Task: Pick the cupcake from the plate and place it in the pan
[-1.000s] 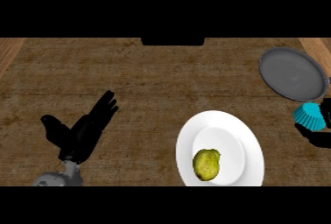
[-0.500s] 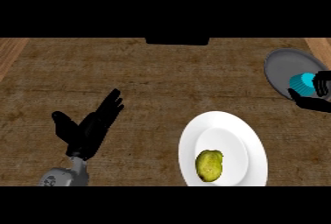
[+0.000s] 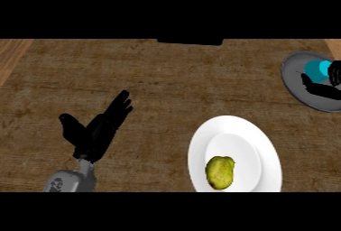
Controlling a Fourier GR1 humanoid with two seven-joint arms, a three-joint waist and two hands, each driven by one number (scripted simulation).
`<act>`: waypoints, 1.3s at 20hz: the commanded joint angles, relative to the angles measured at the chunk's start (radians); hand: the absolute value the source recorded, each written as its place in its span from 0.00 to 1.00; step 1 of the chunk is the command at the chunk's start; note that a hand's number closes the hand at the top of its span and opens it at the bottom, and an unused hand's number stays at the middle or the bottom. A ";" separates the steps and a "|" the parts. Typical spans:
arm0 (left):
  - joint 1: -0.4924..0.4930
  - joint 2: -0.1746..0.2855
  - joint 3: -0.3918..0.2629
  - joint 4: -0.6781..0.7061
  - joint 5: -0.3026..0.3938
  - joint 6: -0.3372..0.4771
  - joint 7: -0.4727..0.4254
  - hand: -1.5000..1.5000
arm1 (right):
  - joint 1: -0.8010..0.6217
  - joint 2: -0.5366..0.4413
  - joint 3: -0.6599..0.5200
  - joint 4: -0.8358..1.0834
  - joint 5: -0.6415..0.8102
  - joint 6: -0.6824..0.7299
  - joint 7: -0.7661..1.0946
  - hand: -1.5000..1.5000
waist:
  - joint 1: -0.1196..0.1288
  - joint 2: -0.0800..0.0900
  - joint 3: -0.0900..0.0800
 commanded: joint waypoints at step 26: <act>0.003 -0.007 -0.009 -0.006 -0.014 -0.011 -0.016 0.50 | -0.118 -0.131 -0.157 0.326 -0.117 0.537 0.028 0.00 | 0.022 0.018 0.006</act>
